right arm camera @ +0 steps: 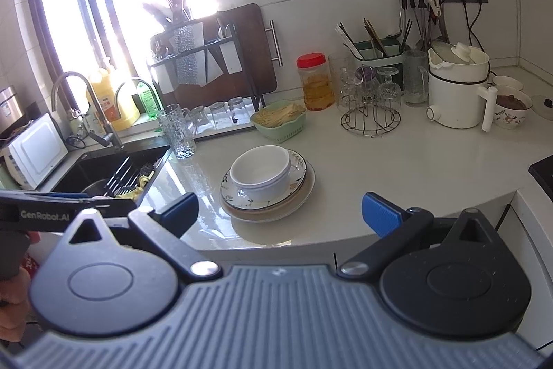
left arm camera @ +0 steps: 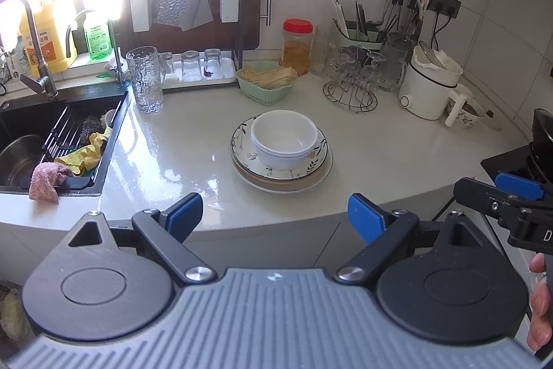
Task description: Organize plates and bowls
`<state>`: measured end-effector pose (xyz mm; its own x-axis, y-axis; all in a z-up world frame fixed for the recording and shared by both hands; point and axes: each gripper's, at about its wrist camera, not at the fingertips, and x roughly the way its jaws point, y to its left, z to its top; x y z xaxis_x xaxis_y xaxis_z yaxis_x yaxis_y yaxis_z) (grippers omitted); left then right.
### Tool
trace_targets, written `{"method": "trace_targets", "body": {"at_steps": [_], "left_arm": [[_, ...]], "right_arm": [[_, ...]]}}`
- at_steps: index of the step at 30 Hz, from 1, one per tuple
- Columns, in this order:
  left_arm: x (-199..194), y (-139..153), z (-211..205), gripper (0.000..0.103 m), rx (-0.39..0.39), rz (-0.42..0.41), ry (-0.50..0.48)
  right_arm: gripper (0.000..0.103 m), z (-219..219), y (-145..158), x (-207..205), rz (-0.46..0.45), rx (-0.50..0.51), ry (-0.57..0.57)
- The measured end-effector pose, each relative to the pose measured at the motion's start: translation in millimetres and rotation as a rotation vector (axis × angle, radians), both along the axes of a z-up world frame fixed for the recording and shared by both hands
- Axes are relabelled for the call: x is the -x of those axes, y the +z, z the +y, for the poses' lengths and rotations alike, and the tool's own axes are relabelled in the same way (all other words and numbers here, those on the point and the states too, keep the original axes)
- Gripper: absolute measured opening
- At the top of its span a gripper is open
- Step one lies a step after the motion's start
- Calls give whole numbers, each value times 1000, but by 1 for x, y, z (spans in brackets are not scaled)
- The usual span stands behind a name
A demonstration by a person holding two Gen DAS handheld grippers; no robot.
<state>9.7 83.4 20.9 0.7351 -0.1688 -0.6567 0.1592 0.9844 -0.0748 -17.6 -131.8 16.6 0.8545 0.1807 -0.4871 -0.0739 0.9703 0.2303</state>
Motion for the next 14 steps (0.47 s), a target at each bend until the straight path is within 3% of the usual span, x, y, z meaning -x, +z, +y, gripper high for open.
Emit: {"method": "trace_targets", "body": {"at_steps": [14], "left_arm": [[2, 0, 0, 93, 16, -11, 8]], "right_arm": [[102, -1, 4, -1, -5, 8, 12]]}}
